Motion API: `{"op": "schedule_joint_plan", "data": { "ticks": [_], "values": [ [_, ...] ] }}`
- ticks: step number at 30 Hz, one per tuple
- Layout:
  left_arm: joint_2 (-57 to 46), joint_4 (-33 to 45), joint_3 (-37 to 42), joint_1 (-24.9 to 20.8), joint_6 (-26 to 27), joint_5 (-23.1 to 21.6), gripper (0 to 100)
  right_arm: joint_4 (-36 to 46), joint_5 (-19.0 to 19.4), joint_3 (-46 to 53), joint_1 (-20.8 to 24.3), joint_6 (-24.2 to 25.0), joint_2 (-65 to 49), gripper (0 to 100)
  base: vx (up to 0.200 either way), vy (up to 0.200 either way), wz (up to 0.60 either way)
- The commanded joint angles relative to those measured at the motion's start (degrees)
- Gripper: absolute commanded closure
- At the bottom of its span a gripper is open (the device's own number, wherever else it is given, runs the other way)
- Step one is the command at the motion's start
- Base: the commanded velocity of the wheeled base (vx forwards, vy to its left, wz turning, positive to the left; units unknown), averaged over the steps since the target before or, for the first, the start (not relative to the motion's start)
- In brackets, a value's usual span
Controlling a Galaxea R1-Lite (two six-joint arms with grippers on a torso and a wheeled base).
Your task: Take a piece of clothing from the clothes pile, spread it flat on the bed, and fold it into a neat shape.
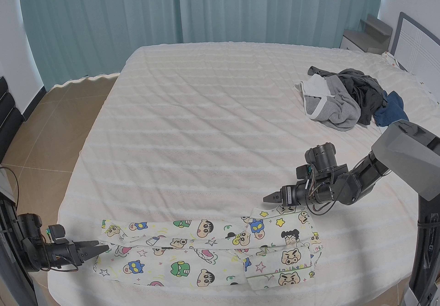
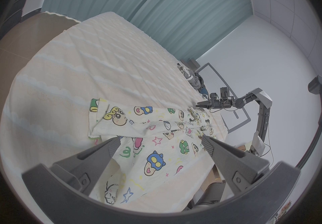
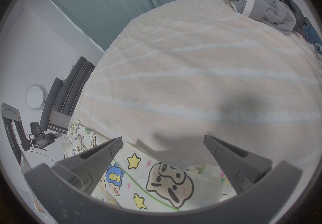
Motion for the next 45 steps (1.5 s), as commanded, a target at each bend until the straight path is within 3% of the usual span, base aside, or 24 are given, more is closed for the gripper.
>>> {"op": "schedule_joint_plan", "data": {
  "ticks": [1,13,19,23,27,32,45],
  "values": [
    [1.47,-0.06,0.84,0.00,0.21,0.05,0,0.11,0.27,0.29,0.48,-0.02,1.16,100,0.000,0.000,0.00],
    [2.00,-0.41,0.75,0.00,0.21,-0.04,0,-0.07,0.62,2.93,1.18,-0.02,-0.87,100,0.000,0.000,0.00],
    [4.37,-3.84,0.84,0.18,0.21,0.14,0,-0.77,2.64,6.01,1.36,-0.10,-4.82,100,0.000,0.000,0.00],
    [4.55,-4.02,0.84,0.35,0.21,0.22,0,-3.41,4.14,8.38,1.80,-0.19,-6.40,100,0.000,0.000,0.00],
    [4.55,-4.02,0.84,0.26,0.21,0.22,0,-11.76,5.02,13.39,2.15,-3.88,-7.11,100,0.000,0.000,0.00],
    [4.55,-4.02,0.84,0.26,0.21,0.22,0,-17.74,5.28,14.88,2.24,-4.41,-6.49,100,0.000,0.000,0.00],
    [4.63,-4.02,0.92,0.26,0.21,0.22,0,-16.86,-0.34,11.46,2.06,-4.41,-0.34,100,0.000,0.000,0.00]
  ]
}}
